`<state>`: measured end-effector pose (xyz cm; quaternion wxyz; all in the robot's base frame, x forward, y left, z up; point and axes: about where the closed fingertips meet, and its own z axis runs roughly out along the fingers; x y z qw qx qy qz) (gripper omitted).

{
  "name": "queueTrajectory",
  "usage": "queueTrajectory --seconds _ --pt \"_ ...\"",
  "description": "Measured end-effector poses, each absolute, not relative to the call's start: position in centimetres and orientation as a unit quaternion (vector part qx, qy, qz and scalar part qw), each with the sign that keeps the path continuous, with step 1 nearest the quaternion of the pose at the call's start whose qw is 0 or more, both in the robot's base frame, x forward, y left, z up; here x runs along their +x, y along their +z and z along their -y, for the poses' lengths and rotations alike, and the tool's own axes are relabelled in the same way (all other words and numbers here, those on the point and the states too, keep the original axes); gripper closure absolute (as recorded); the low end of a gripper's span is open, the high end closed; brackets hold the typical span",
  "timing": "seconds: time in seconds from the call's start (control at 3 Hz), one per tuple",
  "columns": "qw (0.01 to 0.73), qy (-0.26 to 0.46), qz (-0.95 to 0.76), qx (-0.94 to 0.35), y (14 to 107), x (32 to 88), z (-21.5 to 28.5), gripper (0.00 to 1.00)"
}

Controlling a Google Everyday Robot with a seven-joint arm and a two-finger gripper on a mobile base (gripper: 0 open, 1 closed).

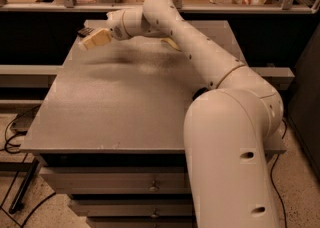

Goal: Pick rxbar chocolate

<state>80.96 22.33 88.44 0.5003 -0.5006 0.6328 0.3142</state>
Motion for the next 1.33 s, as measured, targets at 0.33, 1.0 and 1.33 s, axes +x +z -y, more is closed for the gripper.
queueTrajectory --seconds 0.33,1.0,1.33 --pt "0.502 0.325 -0.634 -0.489 88.2 80.9 -22.8 0.00" --pt "0.503 0.320 -0.648 -0.474 87.6 81.4 -24.2 0.00" --pt "0.504 0.309 -0.658 -0.467 86.9 82.0 -24.3 0.00"
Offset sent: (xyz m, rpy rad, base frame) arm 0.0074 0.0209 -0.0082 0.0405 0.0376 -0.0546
